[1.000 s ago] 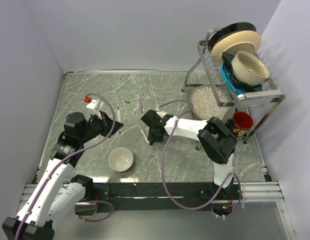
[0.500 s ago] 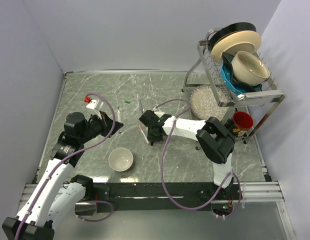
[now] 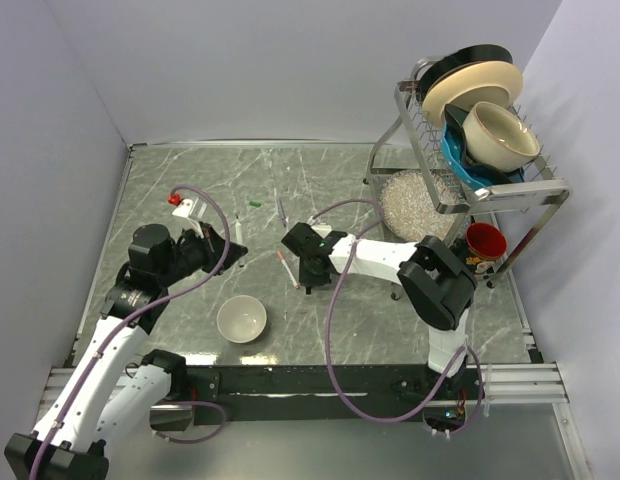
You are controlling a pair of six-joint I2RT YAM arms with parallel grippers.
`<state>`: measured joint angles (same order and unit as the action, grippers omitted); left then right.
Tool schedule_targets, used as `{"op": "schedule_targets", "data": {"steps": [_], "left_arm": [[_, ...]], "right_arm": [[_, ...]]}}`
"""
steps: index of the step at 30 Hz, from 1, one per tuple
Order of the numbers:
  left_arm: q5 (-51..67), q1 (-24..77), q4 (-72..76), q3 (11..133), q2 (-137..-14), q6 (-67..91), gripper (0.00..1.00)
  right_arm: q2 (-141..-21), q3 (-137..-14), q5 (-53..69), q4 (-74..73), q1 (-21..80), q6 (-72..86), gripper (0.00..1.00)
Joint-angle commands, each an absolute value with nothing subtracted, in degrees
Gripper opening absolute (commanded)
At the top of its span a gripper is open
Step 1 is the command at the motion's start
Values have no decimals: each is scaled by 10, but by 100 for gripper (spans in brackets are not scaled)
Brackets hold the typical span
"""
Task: Insert the pens into the pen caps
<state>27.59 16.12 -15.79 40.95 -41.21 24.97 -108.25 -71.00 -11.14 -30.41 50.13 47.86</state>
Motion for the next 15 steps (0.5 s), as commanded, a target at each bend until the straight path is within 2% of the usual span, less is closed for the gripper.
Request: {"op": "schedule_targets", "data": {"steps": [1,7,11,12,15], "left_arm": [[322,163,-135,402,-420,282,1],[376,174,-76,337,-425,342,1],[436,190,-5,299,-444,404,1],[446,199,50,282,-449,420,1],[446,229,113,261,-470,455,1]], "right_arm": [[-1025,-698,-132,-323,490,456,0],[-975,-697,-128,-325,470,447,0],[-937,-722,-131,-334,467,439,0],[-932,-733,-130,-337,467,435,0],[-910,-754,-122,-339,467,432,0]]}}
